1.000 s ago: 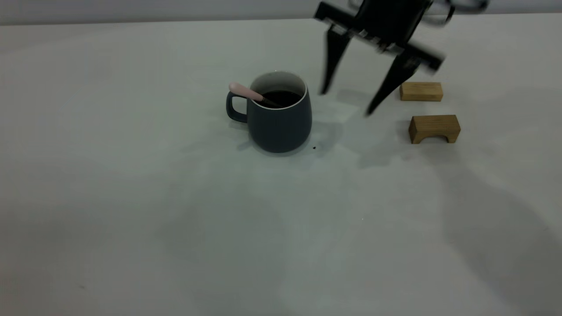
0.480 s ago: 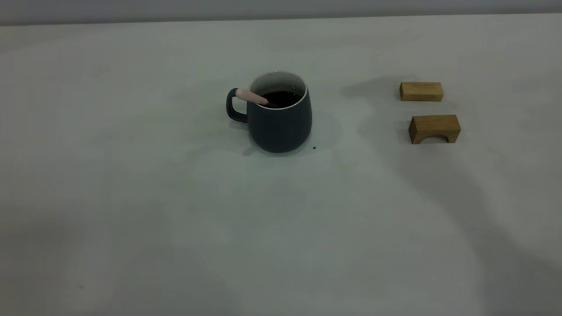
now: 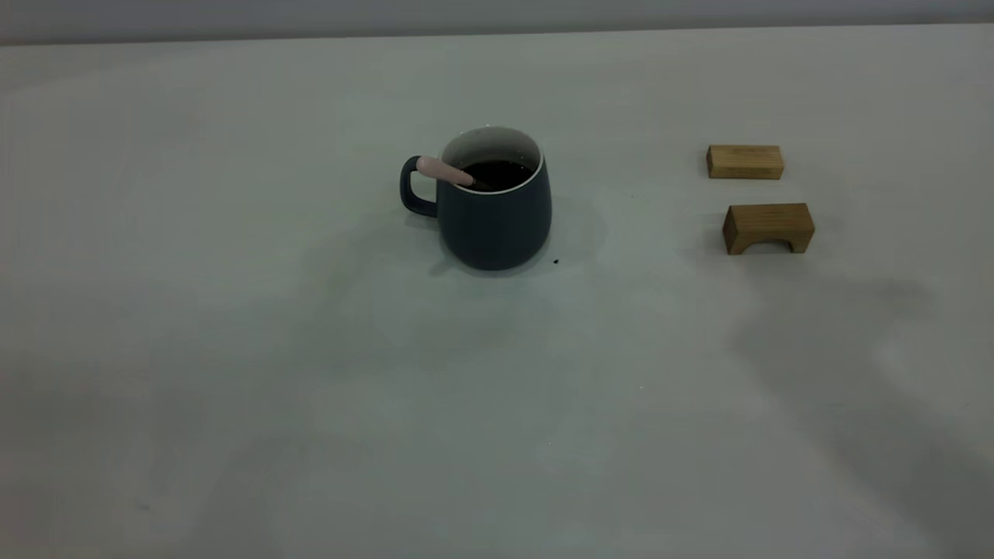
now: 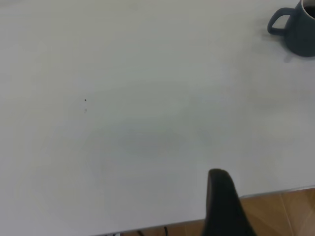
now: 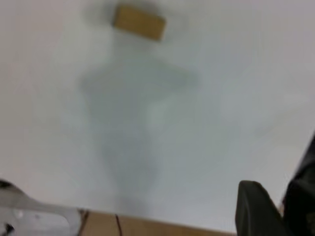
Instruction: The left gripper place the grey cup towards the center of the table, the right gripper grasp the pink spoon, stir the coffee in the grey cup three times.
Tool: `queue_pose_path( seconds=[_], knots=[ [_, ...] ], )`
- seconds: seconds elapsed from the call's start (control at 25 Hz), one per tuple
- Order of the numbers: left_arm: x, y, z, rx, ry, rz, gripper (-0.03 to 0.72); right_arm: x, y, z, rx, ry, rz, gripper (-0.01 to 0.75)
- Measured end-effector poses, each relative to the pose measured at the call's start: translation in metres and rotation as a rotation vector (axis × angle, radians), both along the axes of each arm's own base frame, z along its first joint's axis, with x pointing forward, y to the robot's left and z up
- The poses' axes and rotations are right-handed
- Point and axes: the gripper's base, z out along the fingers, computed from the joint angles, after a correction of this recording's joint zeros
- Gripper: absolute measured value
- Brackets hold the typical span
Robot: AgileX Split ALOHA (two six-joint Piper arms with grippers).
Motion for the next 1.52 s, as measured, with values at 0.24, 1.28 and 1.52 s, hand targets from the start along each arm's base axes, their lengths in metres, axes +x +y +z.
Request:
queue_pose_path(
  seconds=[0.24, 1.28, 1.52],
  knots=[
    [0.0, 0.0, 0.0, 0.0, 0.0, 0.0, 0.519, -0.076, -0.033, 0.017, 0.023, -0.096, -0.12, 0.181],
    [0.0, 0.0, 0.0, 0.0, 0.0, 0.0, 0.519, -0.311, -0.08, -0.007, 0.4, -0.747, -0.014, 0.214],
    [0.0, 0.0, 0.0, 0.0, 0.0, 0.0, 0.519, -0.301, -0.079, -0.028, 0.435, -0.688, -0.079, 0.219]
  ],
)
